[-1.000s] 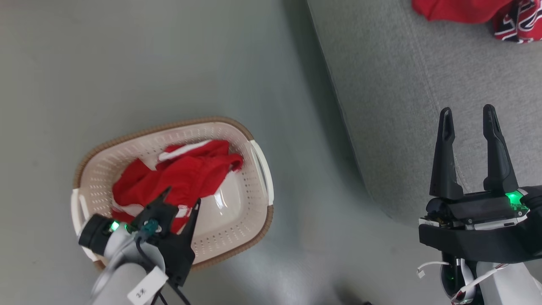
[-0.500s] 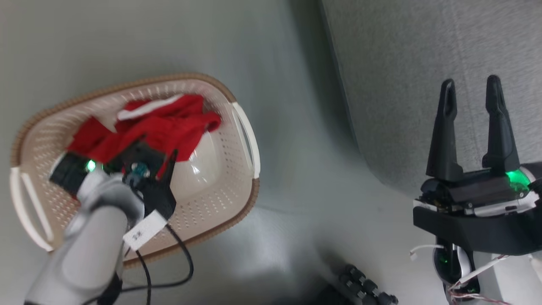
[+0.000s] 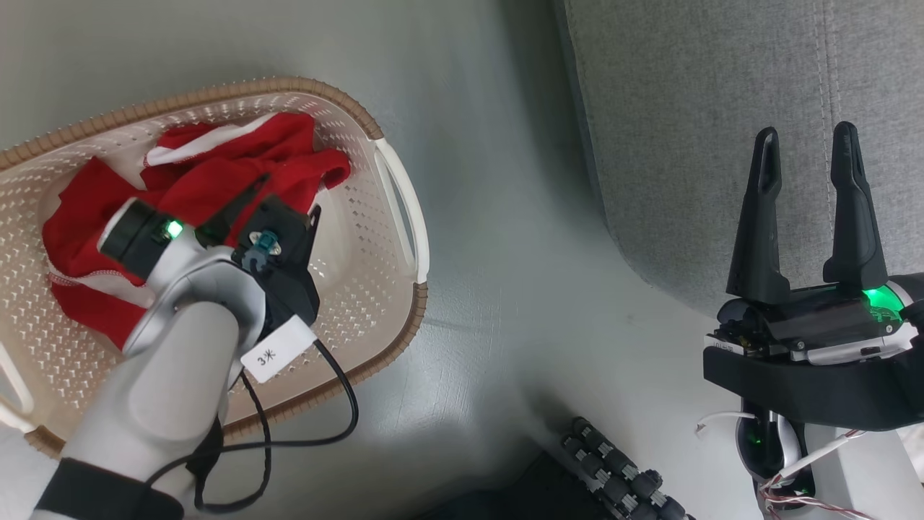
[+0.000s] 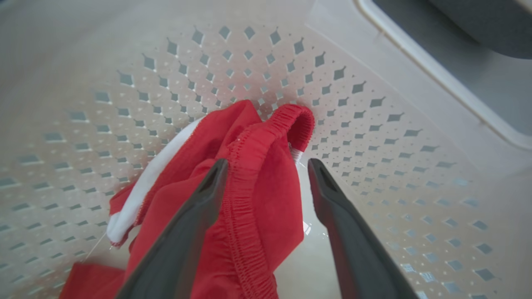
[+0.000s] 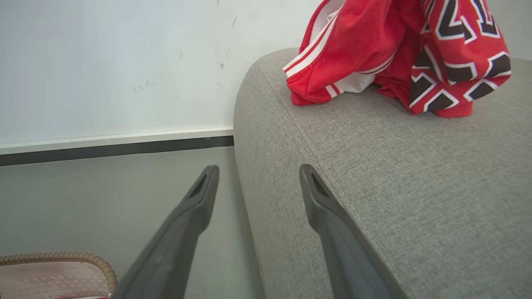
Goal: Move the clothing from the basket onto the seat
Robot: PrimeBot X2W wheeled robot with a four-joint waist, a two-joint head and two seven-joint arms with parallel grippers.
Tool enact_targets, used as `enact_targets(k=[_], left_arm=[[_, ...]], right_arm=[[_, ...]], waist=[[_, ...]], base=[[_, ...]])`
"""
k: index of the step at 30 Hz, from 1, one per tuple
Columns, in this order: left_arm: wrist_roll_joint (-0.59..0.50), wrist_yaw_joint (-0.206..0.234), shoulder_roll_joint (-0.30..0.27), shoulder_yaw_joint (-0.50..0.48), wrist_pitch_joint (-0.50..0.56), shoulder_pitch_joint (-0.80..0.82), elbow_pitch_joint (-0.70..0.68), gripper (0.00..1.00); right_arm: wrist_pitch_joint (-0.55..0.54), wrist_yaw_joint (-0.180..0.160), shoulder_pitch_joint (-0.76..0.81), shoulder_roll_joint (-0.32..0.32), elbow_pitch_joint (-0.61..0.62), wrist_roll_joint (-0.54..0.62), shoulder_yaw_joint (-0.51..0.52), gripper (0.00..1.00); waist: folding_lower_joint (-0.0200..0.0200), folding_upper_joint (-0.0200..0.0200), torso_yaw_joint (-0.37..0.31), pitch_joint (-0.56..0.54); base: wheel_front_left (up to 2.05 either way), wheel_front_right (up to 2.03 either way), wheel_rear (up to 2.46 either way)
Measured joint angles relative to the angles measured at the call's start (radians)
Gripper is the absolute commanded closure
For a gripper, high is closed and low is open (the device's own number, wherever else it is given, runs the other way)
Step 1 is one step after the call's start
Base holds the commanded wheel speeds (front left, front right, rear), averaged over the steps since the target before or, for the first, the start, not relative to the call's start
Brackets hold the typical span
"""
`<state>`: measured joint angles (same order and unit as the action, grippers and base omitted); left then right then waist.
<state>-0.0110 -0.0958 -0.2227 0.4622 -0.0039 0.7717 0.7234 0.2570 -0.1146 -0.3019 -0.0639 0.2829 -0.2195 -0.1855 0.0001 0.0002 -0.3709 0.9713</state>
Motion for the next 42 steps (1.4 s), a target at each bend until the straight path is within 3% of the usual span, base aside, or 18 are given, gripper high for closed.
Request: enact_targets(k=[19, 22, 23, 26, 42], left_arm=[[-0.046, 0.062, 0.027, 0.009, -0.082, 0.092, 0.126, 0.0], [-0.046, 0.069, 0.038, 0.012, -0.095, 0.104, 0.145, 0.64], [-0.046, 0.069, 0.04, 0.012, -0.096, 0.108, 0.148, 0.76], [-0.046, 0.069, 0.044, 0.015, -0.113, 0.118, 0.167, 0.99], [0.005, 0.07, 0.052, -0.028, -0.211, 0.125, 0.202, 1.0]], right_arm=[[0.0, -0.001, 0.004, 0.011, -0.004, 0.009, 0.012, 0.0], [0.0, -0.001, 0.004, 0.012, -0.004, 0.009, 0.014, 0.0], [0.0, -0.001, 0.004, 0.012, -0.004, 0.009, 0.015, 0.0], [0.0, -0.001, 0.004, 0.012, -0.006, 0.009, 0.017, 0.0], [0.0, 0.0, -0.038, 0.014, -0.037, 0.01, 0.016, 0.0]], waist=[[-0.0002, -0.0001, 0.002, 0.019], [-0.0002, -0.0001, 0.003, 0.02], [-0.0002, -0.0002, 0.004, 0.02], [-0.0002, -0.0001, 0.005, 0.02], [-0.0002, -0.0001, 0.015, 0.008]], base=[[0.0, 0.0, 0.0], [0.0, 0.0, 0.0], [0.0, 0.0, 0.0], [0.0, 0.0, 0.0], [0.0, 0.0, 0.0]])
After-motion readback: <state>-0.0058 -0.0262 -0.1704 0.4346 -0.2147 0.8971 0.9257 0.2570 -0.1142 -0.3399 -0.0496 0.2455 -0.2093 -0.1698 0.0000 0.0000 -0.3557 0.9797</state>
